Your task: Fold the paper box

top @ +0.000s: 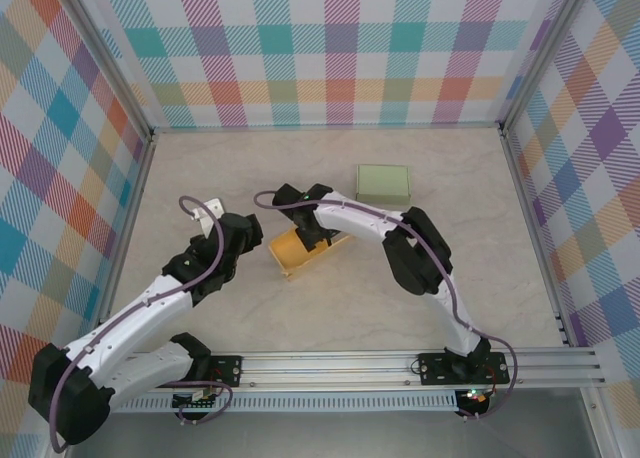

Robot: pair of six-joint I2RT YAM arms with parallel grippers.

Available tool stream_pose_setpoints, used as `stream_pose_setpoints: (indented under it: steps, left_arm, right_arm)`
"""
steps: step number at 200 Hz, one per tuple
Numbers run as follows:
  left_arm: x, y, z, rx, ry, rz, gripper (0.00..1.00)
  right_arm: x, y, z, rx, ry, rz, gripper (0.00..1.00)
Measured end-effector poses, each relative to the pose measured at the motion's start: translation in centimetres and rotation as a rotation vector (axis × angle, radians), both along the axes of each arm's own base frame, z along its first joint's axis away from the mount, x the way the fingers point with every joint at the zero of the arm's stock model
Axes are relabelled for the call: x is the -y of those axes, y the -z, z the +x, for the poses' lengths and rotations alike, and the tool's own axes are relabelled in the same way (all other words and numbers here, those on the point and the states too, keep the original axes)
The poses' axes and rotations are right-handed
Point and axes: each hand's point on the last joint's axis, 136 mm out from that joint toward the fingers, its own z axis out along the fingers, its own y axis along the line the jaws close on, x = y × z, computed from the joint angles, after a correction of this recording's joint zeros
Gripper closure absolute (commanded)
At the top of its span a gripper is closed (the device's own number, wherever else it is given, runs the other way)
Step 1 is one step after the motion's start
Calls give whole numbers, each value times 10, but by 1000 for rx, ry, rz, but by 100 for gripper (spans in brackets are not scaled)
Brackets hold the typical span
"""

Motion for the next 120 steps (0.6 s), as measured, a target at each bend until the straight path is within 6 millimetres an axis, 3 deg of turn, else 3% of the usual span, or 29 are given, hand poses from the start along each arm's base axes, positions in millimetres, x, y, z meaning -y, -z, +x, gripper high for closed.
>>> stream_pose_setpoints:
  steps: [38,65,97,120]
  left_arm:
    - [-14,17,11,-78,-21,30,7]
    - [-22,43,25,-170,-26,34,10]
    - [-22,88,46,-305,-5,25,15]
    - [-11,109,64,-369,34,14,24]
  right_arm:
    - [-16,-53,3,68,-27,156,0]
    - [-20,-95,2,135,-36,272,0]
    - [0,-140,-14,216,-10,396,0]
    - [31,-164,-29,292,61,474,0]
